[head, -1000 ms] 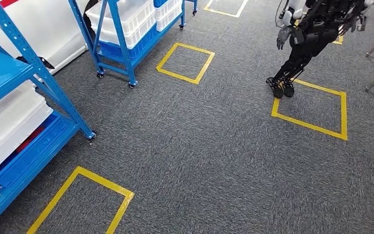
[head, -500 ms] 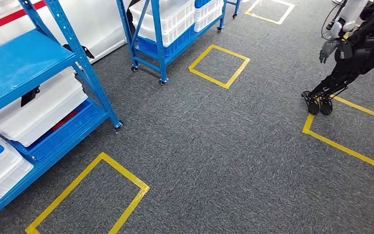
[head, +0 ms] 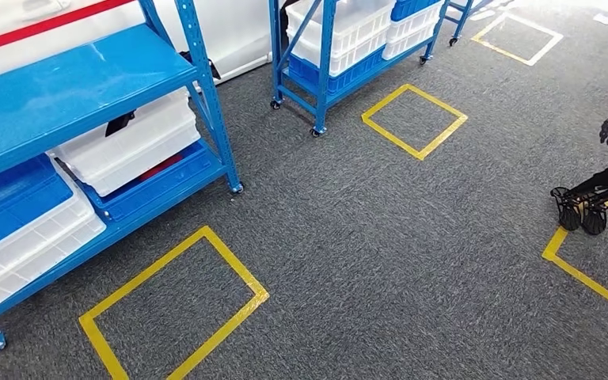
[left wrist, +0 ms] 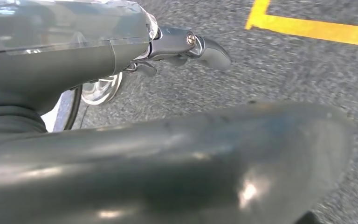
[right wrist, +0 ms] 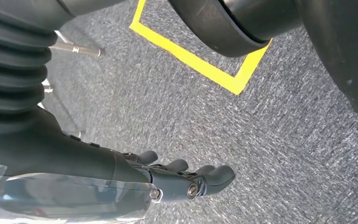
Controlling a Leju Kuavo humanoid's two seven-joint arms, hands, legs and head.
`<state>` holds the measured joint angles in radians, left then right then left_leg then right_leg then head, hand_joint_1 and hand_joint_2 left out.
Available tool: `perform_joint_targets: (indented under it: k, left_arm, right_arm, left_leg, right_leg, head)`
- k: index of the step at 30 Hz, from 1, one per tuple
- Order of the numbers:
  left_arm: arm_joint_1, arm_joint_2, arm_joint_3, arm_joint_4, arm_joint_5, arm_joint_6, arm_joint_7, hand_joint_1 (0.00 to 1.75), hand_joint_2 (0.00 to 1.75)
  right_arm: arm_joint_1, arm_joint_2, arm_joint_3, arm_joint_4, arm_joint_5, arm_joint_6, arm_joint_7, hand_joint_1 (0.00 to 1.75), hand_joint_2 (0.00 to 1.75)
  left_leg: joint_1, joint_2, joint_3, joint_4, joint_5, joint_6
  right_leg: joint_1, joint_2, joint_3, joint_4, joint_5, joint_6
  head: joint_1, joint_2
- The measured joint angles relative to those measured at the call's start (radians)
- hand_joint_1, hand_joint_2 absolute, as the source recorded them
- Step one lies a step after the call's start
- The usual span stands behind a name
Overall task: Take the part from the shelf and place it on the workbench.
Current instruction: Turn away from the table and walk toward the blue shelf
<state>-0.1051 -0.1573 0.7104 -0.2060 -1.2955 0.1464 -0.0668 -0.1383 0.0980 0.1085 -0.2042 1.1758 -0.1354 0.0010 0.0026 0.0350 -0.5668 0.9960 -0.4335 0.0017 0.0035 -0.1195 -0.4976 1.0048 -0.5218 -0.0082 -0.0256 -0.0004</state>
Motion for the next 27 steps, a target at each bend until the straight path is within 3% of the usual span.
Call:
perform_joint_targets:
  k: [2,3,5,6,7,8,10,12,14,15,17,19,21,22,24,26,27]
  left_arm:
    - [-0.001,0.000,0.000,0.000,0.000,0.000,0.000,0.00,0.00]
    - [-0.003,0.000,0.000,0.000,0.000,0.000,0.000,0.00,0.00]
    - [-0.005,-0.001,0.000,0.000,0.000,0.000,0.001,0.00,0.00]
    - [-0.004,-0.001,0.000,0.000,0.000,0.000,0.001,0.00,0.00]
    - [-0.003,-0.001,0.001,0.000,0.000,0.000,0.002,0.00,0.00]
    - [-0.002,-0.001,0.001,0.000,0.000,0.000,0.002,0.00,0.00]
    - [-0.003,-0.002,0.001,0.000,0.000,0.001,0.003,0.00,0.00]
    - [-0.004,-0.002,0.001,0.000,0.000,0.001,0.003,0.00,0.00]
    - [-0.001,-0.002,0.001,0.000,0.000,0.001,0.004,0.00,0.00]
    - [0.002,-0.002,0.001,0.000,0.000,0.001,0.004,0.00,0.00]
    - [0.004,-0.001,0.001,0.000,0.000,0.001,0.004,0.00,0.00]
    - [0.001,-0.002,0.001,0.000,0.001,0.001,0.003,0.00,0.00]
    - [0.001,-0.002,0.001,0.000,0.001,0.000,0.003,0.00,0.00]
    - [0.002,-0.002,0.001,0.000,0.001,-0.001,0.003,0.00,0.00]
    - [0.003,-0.002,0.001,0.000,0.001,-0.002,0.003,0.00,0.00]
    - [-0.001,-0.002,0.001,0.000,0.001,-0.003,0.003,0.00,0.00]
    - [-0.003,-0.002,0.001,0.000,0.001,-0.003,0.004,0.00,0.00]
  right_arm:
    - [0.000,-0.001,-0.001,-0.001,0.000,-0.002,-0.001,0.00,1.75]
    - [-0.001,-0.001,-0.002,-0.001,0.000,-0.002,-0.002,0.00,1.75]
    - [-0.006,-0.001,-0.004,-0.002,-0.001,-0.004,-0.003,0.00,1.75]
    - [-0.008,-0.001,-0.005,-0.002,-0.001,-0.005,-0.004,0.00,1.75]
    - [-0.009,-0.001,-0.005,-0.002,0.000,-0.004,-0.004,0.00,1.75]
    - [-0.007,-0.001,-0.005,-0.002,0.001,-0.004,-0.004,0.00,1.75]
    - [-0.001,-0.002,-0.006,-0.002,0.003,-0.003,-0.003,0.00,1.75]
    - [0.003,-0.002,-0.006,-0.002,0.004,-0.002,-0.004,0.00,1.75]
    - [0.002,0.001,-0.006,-0.002,0.004,-0.001,-0.004,0.00,1.75]
    - [0.001,0.002,-0.006,-0.002,0.005,-0.001,-0.004,0.00,1.75]
    - [0.001,0.005,-0.006,-0.002,0.007,0.001,-0.004,0.00,1.75]
    - [0.003,0.005,-0.007,-0.002,0.009,0.003,-0.003,0.00,1.75]
    - [0.004,0.004,-0.007,-0.002,0.010,0.005,-0.003,0.00,1.75]
    - [0.004,0.004,-0.007,-0.002,0.011,0.007,-0.003,0.00,1.75]
    - [0.004,0.003,-0.007,-0.002,0.011,0.009,-0.003,0.00,0.87]
    - [0.005,0.003,-0.007,-0.002,0.012,0.012,-0.003,0.00,0.00]
    - [0.007,0.003,-0.007,-0.002,0.013,0.012,-0.002,0.00,0.00]
  left_leg:
    - [0.005,-0.019,0.002,-0.008,0.006,0.010]
    - [0.006,-0.028,0.001,-0.009,0.008,0.013]
    - [0.006,-0.050,-0.002,-0.008,0.009,0.015]
    - [0.007,-0.063,-0.001,-0.008,0.009,0.015]
    - [0.007,-0.078,0.000,-0.006,0.009,0.014]
    - [0.008,-0.094,0.001,-0.004,0.008,0.012]
    - [0.009,-0.125,-0.003,0.005,0.007,0.004]
    - [0.010,-0.149,-0.017,0.013,0.010,-0.010]
    - [0.012,-0.173,-0.029,0.012,0.017,-0.025]
    - [0.012,-0.170,-0.034,0.014,0.017,-0.030]
    - [0.009,-0.124,-0.060,0.064,-0.014,-0.037]
    - [0.008,-0.064,-0.120,0.195,-0.078,-0.041]
    - [0.010,-0.044,-0.168,0.302,-0.110,-0.044]
    - [0.010,-0.041,-0.166,0.302,-0.099,-0.044]
    - [0.008,-0.020,-0.104,0.188,-0.035,-0.038]
    - [-0.003,0.027,-0.035,0.060,0.004,-0.022]
    - [-0.008,0.042,-0.020,0.029,0.008,-0.013]
  right_leg:
    - [-0.005,0.055,-0.026,0.064,-0.043,0.011]
    - [-0.008,0.086,-0.054,0.127,-0.076,0.014]
    - [-0.009,0.110,-0.113,0.255,-0.127,0.019]
    - [-0.010,0.112,-0.125,0.284,-0.127,0.020]
    - [-0.012,0.115,-0.118,0.271,-0.105,0.020]
    - [-0.015,0.123,-0.095,0.221,-0.066,0.021]
    - [-0.023,0.173,-0.041,0.091,0.001,0.020]
    - [-0.025,0.213,-0.020,0.027,0.013,0.015]
    - [-0.023,0.200,-0.020,0.017,0.008,0.003]
    - [-0.023,0.187,-0.018,0.013,0.011,-0.003]
    - [-0.024,0.155,-0.014,0.004,0.017,-0.018]
    - [-0.018,0.119,-0.012,0.002,0.016,-0.026]
    - [-0.012,0.084,-0.010,0.002,0.013,-0.030]
    - [-0.010,0.069,-0.008,0.002,0.011,-0.030]
    - [-0.008,0.043,0.000,0.002,0.005,-0.028]
    - [-0.003,0.020,0.007,0.003,-0.003,-0.021]
    - [0.000,0.010,0.010,0.003,-0.006,-0.017]
  head:
    - [0.000,0.000]
    - [0.000,0.000]
    - [0.000,0.000]
    - [0.000,0.000]
    - [0.000,0.000]
    - [0.000,0.000]
    - [0.000,0.000]
    - [0.000,0.000]
    - [0.000,0.000]
    - [0.000,0.000]
    - [-0.001,0.000]
    - [-0.001,0.000]
    - [-0.001,0.000]
    - [-0.001,0.000]
    - [-0.001,0.000]
    - [-0.001,0.000]
    - [-0.001,0.000]
